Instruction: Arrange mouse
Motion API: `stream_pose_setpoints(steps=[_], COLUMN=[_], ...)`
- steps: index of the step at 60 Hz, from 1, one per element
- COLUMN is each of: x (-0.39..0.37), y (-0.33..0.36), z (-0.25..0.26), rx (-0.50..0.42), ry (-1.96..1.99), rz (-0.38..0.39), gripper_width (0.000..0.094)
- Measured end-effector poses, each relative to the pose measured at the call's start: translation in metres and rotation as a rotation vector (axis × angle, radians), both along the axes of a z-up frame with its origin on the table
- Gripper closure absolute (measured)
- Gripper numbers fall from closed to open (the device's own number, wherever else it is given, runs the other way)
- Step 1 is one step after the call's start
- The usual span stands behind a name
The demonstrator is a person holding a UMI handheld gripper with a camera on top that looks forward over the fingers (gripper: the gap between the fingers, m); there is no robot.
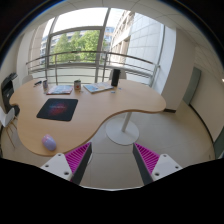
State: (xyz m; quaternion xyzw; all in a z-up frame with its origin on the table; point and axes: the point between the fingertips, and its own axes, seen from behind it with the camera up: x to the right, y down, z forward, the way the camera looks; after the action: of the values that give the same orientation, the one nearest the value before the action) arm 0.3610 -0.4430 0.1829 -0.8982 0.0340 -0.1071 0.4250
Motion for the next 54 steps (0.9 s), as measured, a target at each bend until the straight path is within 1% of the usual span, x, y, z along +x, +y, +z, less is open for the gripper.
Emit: stream_pose_setpoints(steps=[8, 13, 24, 28, 34, 39, 54], x=[-0.002, -0.017, -0.099, -0.137, -0.190, -0.220, -0.264], y=[-0.009, -0.024, -0.053, -0.055, -0.040, -0.017, 0.067], z=[-0.006, -0.017, -0.068, -0.094, -0.125, -0.143, -0.188], rx=[-0.011, -0.020, -0.039, -0.064, -0.067, -0.058, -0.067], ry=[-0.019, -0.018, 0.036, 0.050, 0.077, 0.078, 0.058], rz=[-0.013, -0.014, 0.024, 0.045, 0.078, 0.096, 0.159], gripper_width=[0.0094, 0.0095, 0.0098, 0.0094, 0.0093, 0.0091, 0.0092])
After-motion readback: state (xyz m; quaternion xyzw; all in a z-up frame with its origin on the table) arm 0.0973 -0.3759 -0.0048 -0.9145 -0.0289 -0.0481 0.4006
